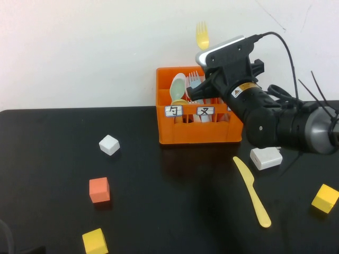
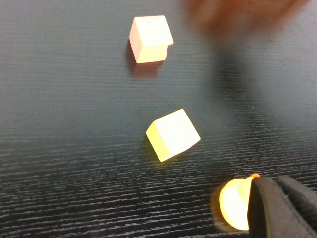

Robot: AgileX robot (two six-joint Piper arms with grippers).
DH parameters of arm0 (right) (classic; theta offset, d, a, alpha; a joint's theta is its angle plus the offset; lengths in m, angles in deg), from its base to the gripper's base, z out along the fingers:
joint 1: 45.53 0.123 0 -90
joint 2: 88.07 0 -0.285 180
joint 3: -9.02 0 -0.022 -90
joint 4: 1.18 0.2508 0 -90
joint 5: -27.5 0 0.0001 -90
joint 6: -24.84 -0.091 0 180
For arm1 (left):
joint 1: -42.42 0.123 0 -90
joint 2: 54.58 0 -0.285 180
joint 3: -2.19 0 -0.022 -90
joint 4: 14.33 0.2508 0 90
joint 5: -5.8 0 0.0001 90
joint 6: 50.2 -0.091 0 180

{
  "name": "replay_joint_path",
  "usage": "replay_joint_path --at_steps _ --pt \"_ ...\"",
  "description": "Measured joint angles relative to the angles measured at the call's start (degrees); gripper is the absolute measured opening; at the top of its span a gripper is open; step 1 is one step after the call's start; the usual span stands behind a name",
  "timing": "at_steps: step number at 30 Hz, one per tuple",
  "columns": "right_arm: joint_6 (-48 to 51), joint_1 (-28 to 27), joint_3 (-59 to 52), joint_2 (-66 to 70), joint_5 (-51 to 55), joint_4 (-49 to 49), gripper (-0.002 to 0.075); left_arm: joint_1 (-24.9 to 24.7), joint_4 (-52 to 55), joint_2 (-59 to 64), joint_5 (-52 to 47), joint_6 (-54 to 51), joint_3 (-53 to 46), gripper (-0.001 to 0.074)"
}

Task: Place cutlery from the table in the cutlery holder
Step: Place the fork on the box

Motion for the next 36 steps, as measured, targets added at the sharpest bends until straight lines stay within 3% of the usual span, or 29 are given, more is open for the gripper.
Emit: replay_joint_path --at_steps 14,21,24,30,36 --pt "-4.77 -0.5 0.0 0.0 1.12 -0.97 0.0202 0.0 -0.94 0.0 0.0 -0.13 0.0 -0.0001" --pt "-5.95 -0.5 0.0 0.41 4.32 -1.95 0.0409 0.0 -1.07 0.0 0.0 -0.13 0.0 -0.0001" --pt "-5.83 -0.5 0.0 0.41 4.68 -1.95 0.0442 0.0 -1.07 0.0 0.0 -0.13 0.0 -0.0001" --pt "-1.23 -0.5 0.0 -2.34 7.25 -2.37 0.0437 0.0 -1.07 0.0 0.0 -0.22 0.0 -0.0001" --pt "-0.1 -0.5 0.0 -10.99 19.15 -2.66 0.0335 0.0 -1.18 0.0 0.0 -0.22 0.0 -0.0001"
